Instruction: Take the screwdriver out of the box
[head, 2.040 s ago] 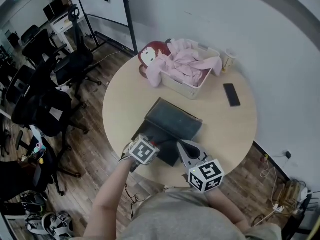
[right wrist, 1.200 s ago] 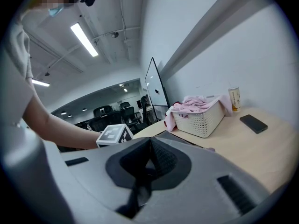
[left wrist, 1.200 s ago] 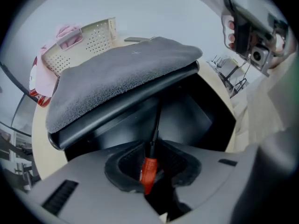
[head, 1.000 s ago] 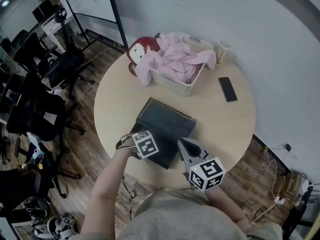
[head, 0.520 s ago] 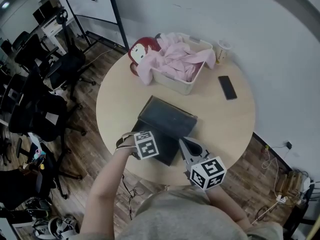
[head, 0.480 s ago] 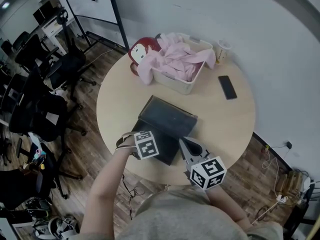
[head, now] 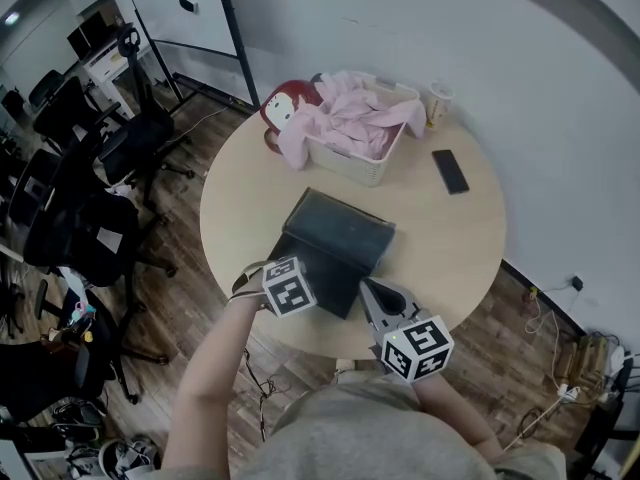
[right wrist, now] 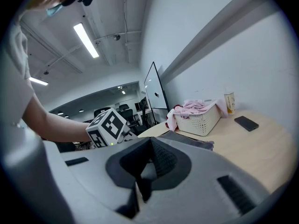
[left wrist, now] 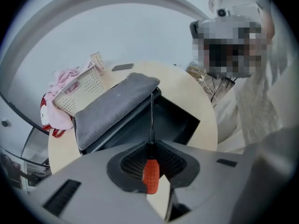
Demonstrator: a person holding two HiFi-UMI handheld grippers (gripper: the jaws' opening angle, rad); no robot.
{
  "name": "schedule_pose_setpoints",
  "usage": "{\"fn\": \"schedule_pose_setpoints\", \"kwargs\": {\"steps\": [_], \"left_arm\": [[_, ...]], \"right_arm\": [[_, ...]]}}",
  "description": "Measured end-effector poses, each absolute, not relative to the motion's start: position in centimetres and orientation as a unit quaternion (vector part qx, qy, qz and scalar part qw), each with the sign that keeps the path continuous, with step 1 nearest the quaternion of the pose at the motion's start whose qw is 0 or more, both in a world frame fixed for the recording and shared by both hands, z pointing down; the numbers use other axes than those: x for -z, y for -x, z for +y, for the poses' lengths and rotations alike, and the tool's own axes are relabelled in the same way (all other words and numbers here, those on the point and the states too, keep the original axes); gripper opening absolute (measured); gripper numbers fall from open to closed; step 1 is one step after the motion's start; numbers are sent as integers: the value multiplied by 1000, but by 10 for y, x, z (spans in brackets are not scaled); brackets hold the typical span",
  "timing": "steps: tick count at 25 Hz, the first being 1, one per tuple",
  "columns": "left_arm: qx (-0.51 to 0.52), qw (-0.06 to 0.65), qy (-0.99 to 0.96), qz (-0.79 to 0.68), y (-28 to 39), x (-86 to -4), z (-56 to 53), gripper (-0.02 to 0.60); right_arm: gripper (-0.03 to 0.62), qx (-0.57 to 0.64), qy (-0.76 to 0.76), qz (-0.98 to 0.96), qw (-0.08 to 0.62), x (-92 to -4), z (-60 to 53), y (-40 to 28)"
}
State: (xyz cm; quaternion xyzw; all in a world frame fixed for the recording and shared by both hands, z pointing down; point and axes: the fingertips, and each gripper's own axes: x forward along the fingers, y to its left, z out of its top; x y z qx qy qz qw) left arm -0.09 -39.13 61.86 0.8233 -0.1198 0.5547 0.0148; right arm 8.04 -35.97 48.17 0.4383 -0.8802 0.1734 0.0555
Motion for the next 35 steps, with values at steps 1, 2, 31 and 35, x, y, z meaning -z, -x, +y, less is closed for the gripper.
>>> {"fn": "schedule_pose_setpoints", "kwargs": {"steps": [1,2,31,35], "left_arm": [[-547,16,-827,-128,2,-614,-390,52],[-539,17,-831,-137,3,-610,-388,52],[-199,112,-891,-393,73,-503,-210,52],[-153,122,-885,-423,84,-489,-181,52]], "right_arm": [[0,-173,-440,-880,55,-481,-355,-80],[0,-172,-441,-879,55,-480,-351,-79],[0,-156,-470,-868,42,-465,-171,-11],[0,-151,-472,-868,42,-461,-147,-5]]}}
